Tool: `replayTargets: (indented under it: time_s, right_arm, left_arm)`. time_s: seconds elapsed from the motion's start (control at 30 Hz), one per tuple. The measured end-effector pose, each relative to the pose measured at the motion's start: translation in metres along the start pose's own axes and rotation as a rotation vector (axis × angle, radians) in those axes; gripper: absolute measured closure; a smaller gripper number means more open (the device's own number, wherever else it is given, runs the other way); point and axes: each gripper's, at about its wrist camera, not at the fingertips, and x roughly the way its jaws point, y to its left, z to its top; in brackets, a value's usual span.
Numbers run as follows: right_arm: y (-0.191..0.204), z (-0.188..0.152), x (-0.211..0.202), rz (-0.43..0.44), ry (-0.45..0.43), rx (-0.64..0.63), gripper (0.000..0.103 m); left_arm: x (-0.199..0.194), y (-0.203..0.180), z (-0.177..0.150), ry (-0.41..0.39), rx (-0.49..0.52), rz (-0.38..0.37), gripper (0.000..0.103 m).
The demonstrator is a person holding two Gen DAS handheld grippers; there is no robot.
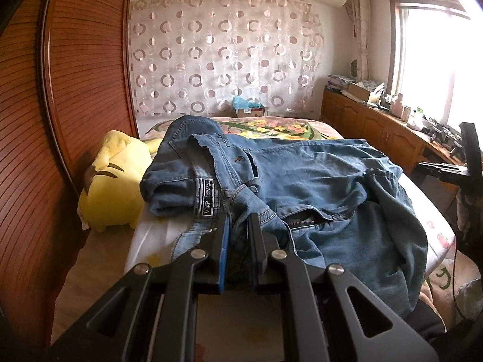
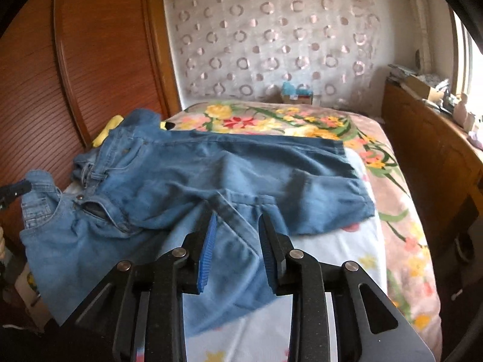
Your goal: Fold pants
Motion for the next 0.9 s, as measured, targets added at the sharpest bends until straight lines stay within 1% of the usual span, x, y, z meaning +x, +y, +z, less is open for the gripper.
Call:
replayTargets:
  time_s: [0.13, 0.2, 0.23, 0.27, 0.33, 0.43, 0.6, 0.63, 0.67, 0.73, 0.77, 0.9]
  right_arm:
    - [-0.006, -0.01, 0.015, -0.002, 0.046, 0.007, 0.074]
    - [-0.007, -0.015, 0.025, 0.011, 0.065, 0.017, 0.07]
    - [-0.008, -0.018, 0.031, 0.011, 0.075, 0.027, 0.064]
    - [-0.009, -0.021, 0.036, 0.011, 0.086, 0.036, 0.062]
    - [-0.01, -0.026, 0.048, 0.003, 0.11, 0.049, 0.062]
    - [-0.01, -0.031, 0.056, 0.016, 0.134, 0.059, 0.061]
    - [-0.007, -0.032, 0.061, 0.067, 0.15, 0.074, 0.061]
    - [-0.007, -0.032, 0.061, 0.073, 0.152, 0.079, 0.065]
    - [-0.007, -0.032, 0.061, 0.084, 0.152, 0.082, 0.085]
    - [-0.007, -0.031, 0.058, 0.087, 0.142, 0.081, 0.095]
    - [-0.008, -0.03, 0.051, 0.086, 0.12, 0.078, 0.1]
    - [-0.014, -0.021, 0.014, 0.069, 0.002, 0.088, 0.102]
  left_arm:
    - [0.0, 0.0, 0.0, 0.002, 0.001, -0.001, 0.094]
    - [0.0, -0.002, -0.001, 0.003, 0.007, 0.0, 0.094]
    - [0.001, -0.004, -0.002, 0.004, 0.011, 0.002, 0.094]
    - [0.002, -0.006, -0.001, 0.006, 0.016, 0.004, 0.094]
    - [0.003, -0.007, -0.004, 0.008, 0.02, 0.005, 0.094]
    - [0.003, -0.007, -0.003, 0.006, 0.015, 0.005, 0.094]
    - [0.006, -0.01, -0.004, 0.009, 0.009, 0.004, 0.094]
    - [0.006, -0.01, -0.005, 0.009, 0.01, 0.005, 0.094]
    - [0.006, -0.011, -0.006, 0.006, 0.01, 0.005, 0.094]
    - [0.005, -0.011, -0.005, -0.005, 0.012, 0.004, 0.094]
    - [0.005, -0.01, -0.004, -0.01, 0.01, 0.005, 0.094]
    - [-0.002, -0.003, 0.005, -0.041, 0.001, 0.012, 0.094]
